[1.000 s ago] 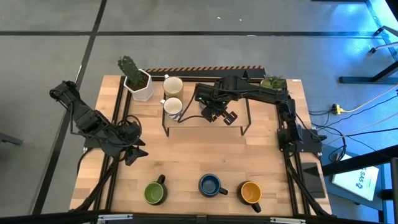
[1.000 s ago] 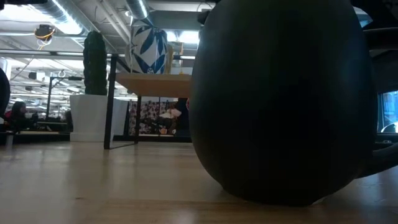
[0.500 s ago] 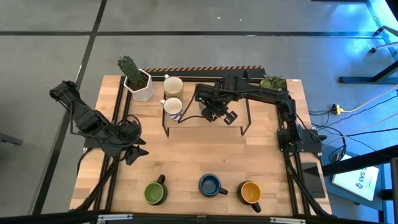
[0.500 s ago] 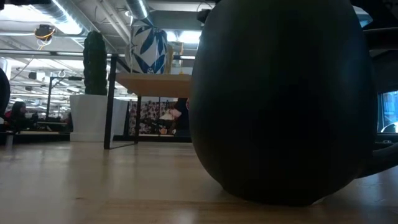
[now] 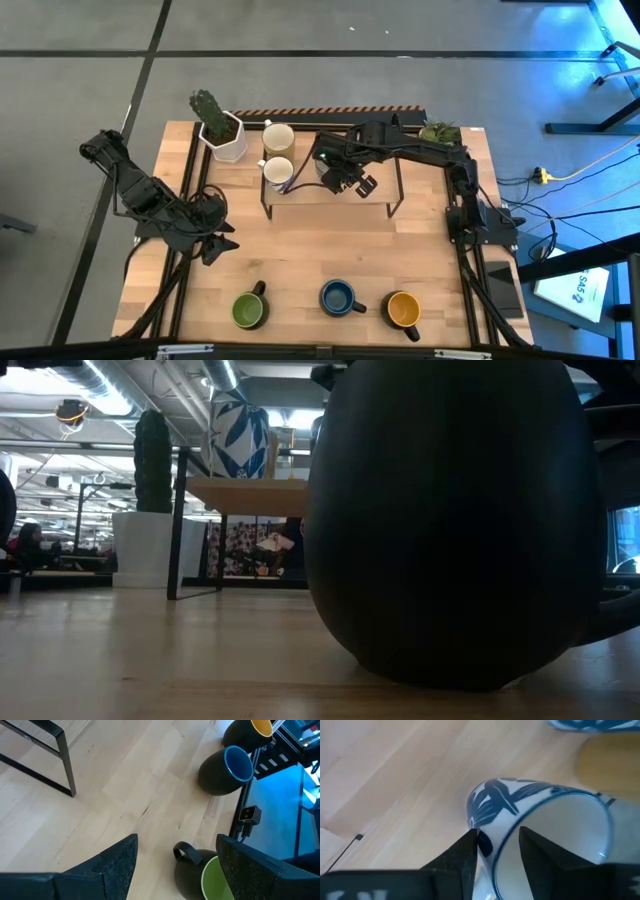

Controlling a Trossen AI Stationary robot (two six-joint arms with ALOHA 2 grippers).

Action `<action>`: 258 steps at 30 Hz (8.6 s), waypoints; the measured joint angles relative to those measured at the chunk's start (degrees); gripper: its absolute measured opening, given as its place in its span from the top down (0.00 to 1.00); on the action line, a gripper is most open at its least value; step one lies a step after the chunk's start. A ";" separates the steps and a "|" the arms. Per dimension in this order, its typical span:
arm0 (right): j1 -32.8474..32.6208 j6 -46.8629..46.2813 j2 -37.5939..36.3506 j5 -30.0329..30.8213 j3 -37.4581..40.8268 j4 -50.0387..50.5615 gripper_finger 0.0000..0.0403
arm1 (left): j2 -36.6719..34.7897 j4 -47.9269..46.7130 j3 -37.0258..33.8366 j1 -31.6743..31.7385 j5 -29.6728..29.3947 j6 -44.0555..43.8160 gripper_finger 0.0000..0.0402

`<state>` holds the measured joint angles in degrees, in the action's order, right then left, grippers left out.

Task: Place coffee mugs
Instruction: Put the white and blue patterned cup on the shelf

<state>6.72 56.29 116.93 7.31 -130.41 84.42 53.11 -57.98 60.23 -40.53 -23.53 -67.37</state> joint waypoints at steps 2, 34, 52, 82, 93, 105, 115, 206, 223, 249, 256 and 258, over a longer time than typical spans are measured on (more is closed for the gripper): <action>0.02 -0.02 -0.63 -0.08 -0.07 -0.63 0.67 | -0.01 0.33 0.00 0.01 0.00 -0.73 0.35; 0.00 -17.16 -29.53 -10.05 -0.07 1.54 0.67 | -4.93 40.37 -0.04 14.13 0.59 20.11 0.35; 0.02 -21.50 -47.15 -8.35 32.40 -16.20 0.67 | -8.39 38.86 -0.07 25.83 7.23 24.50 0.35; -9.33 -36.69 -48.28 8.05 71.12 -58.50 0.83 | -14.13 36.46 -0.07 27.77 4.20 36.86 0.35; -8.46 -38.07 -43.83 10.16 71.08 -60.38 0.97 | -14.27 35.48 -0.07 27.77 4.09 36.52 0.35; -5.43 -36.31 -38.31 5.78 71.06 -67.59 0.98 | -14.28 32.92 -0.07 27.77 2.87 36.04 0.35; -0.46 -33.46 -35.92 3.22 71.06 -69.91 0.99 | -15.82 32.79 -0.07 27.77 0.04 36.44 0.35; 12.75 -28.09 -37.81 4.41 69.72 -76.38 1.00 | -17.65 31.39 -0.07 27.75 -4.54 37.48 0.35; 2.99 -32.49 -34.46 7.18 69.72 -75.40 1.00 | -17.66 31.41 -0.07 27.76 -4.51 37.46 0.35; 3.85 -32.18 -33.78 0.73 69.72 -79.44 1.00 | -17.65 31.35 -0.07 27.77 -7.04 36.46 0.35; 0.43 -30.53 -32.47 3.71 69.64 -82.37 1.00 | -17.66 31.37 -0.07 27.76 -7.39 36.41 0.35; 0.76 -30.44 -32.19 3.71 69.77 -81.55 1.00 | -17.67 31.39 -0.07 27.77 -7.41 36.37 0.35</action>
<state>7.48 25.86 84.75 11.02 -60.64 2.87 35.44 -26.58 60.16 -12.75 -30.94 -31.00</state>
